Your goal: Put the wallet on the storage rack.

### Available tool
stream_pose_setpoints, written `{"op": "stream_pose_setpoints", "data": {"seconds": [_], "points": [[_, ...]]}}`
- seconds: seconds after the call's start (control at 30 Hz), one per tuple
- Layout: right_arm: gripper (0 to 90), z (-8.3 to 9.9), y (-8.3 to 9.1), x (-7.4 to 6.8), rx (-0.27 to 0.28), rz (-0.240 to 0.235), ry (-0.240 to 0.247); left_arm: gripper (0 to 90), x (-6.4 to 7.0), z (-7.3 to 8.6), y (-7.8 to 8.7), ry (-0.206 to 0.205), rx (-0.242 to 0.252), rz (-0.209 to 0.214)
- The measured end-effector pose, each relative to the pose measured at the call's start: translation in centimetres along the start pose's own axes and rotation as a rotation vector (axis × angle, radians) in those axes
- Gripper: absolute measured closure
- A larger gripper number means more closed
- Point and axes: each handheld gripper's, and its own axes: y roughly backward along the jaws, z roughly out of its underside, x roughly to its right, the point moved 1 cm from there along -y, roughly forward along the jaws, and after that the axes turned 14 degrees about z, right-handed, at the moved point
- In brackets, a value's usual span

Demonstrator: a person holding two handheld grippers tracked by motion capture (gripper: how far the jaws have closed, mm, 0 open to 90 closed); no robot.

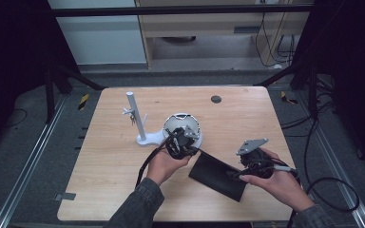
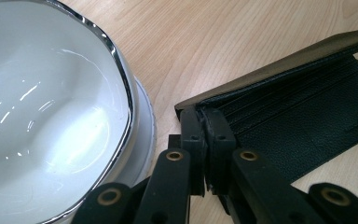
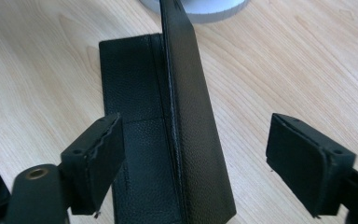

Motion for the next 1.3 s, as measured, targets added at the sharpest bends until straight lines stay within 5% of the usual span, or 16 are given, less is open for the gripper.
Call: {"op": "stream_pose_setpoints", "data": {"seconds": [0.8, 1.3], "points": [[38.9, 0.0, -3.2, -0.4, -0.126, -0.003, 0.123, 87.4, -0.2, -0.3, -0.2, 0.012, 0.005, 0.0], [42.4, -0.2, -3.9, -0.5, -0.153, -0.006, 0.132, 87.1, -0.2, -0.3, -0.3, 0.011, 0.006, -0.001]]}}
